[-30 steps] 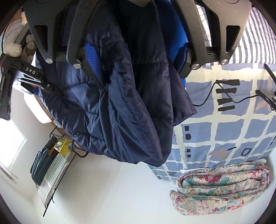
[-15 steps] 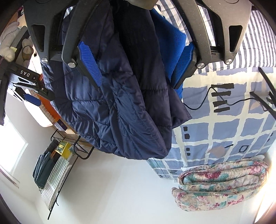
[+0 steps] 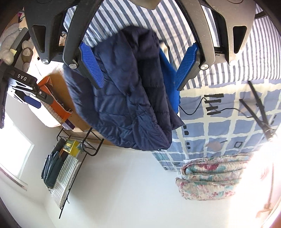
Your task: Fold large clothes
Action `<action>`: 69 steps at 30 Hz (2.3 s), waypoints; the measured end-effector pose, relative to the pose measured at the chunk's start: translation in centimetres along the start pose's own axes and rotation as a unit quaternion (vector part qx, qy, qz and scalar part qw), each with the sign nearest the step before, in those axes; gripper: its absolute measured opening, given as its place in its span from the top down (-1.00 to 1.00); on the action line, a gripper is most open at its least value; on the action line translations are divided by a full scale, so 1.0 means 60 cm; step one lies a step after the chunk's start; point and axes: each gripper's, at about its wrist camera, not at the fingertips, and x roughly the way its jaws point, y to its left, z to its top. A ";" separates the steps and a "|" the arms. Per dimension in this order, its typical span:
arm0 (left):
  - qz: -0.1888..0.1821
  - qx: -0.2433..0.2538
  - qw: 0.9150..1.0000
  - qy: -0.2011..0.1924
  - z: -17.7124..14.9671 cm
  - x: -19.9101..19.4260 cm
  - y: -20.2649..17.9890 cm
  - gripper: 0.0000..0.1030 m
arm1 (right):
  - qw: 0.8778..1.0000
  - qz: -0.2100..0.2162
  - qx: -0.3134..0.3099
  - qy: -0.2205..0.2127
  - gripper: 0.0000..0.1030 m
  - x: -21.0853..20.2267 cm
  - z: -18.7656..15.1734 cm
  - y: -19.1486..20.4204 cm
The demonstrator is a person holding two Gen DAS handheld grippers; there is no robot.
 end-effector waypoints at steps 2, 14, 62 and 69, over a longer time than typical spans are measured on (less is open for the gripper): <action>-0.002 0.003 1.000 -0.005 -0.010 -0.039 -0.011 -0.64 | 1.000 0.005 0.004 -0.008 -0.73 -0.043 -0.007 0.005; 0.009 0.031 0.999 -0.042 -0.126 -0.336 -0.074 -0.68 | 0.999 0.034 0.005 -0.032 -0.84 -0.292 -0.080 0.058; 0.108 0.071 0.988 -0.081 -0.496 -0.659 -0.065 -1.00 | 0.995 0.037 0.013 -0.087 -0.99 -0.565 -0.400 0.261; 0.117 0.086 0.986 -0.079 -0.501 -0.653 -0.073 -1.00 | 0.995 0.031 0.035 -0.083 -0.99 -0.554 -0.407 0.247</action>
